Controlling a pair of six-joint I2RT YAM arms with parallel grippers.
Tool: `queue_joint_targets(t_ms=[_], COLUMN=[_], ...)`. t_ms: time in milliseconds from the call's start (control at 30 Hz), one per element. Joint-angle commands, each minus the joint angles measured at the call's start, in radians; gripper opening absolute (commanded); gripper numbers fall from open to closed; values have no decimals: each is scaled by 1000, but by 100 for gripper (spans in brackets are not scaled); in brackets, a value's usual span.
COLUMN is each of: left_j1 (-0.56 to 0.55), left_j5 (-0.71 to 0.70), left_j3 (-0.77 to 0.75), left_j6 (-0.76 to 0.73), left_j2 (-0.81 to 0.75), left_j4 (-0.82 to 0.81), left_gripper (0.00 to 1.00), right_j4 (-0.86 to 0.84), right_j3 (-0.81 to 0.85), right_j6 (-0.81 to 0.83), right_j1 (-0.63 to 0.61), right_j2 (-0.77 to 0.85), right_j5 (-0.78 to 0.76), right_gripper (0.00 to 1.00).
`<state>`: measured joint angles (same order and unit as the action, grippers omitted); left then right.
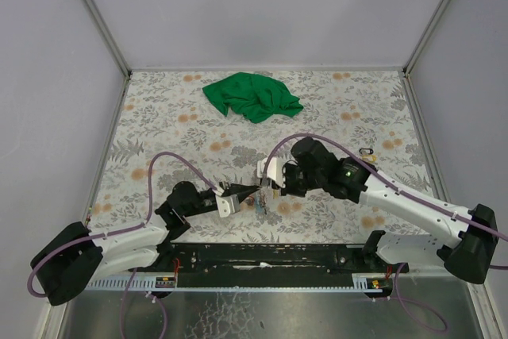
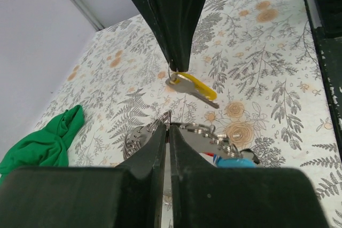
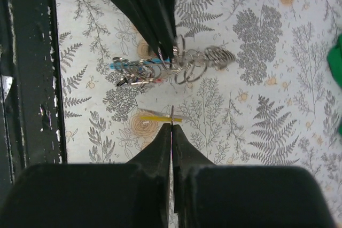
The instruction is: Put the keys on the keyring
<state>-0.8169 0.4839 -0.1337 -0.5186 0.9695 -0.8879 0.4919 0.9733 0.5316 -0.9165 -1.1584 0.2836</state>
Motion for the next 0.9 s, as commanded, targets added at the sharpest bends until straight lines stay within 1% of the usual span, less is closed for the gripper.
queue_joint_targets(t_ms=[0,100,200,567,867], left_j1=[7,6,7,7,6], left_j5=[54,60,53,28,32], left_j3=[-21,-26,-23,-11,-8], left_j6=[-22,-22,-16,31,43], left_j2=[8,11,6,-14,-15], left_j4=[-62,-52,-58,-108,-122], left_gripper=[0,0,0,0,0], right_j4=[-36,-67,-91,-105,-154], right_j3=[13,4,-2,-18,-41], right_j6=[96,134,159,180,186], right_j1=[-85,-123,-149,-195,-207], right_j2=[-4,-12,-20,-36,-35], right_j5=[-119,-193,-225,-267,-278], right_gripper=[0,0,0,0,0])
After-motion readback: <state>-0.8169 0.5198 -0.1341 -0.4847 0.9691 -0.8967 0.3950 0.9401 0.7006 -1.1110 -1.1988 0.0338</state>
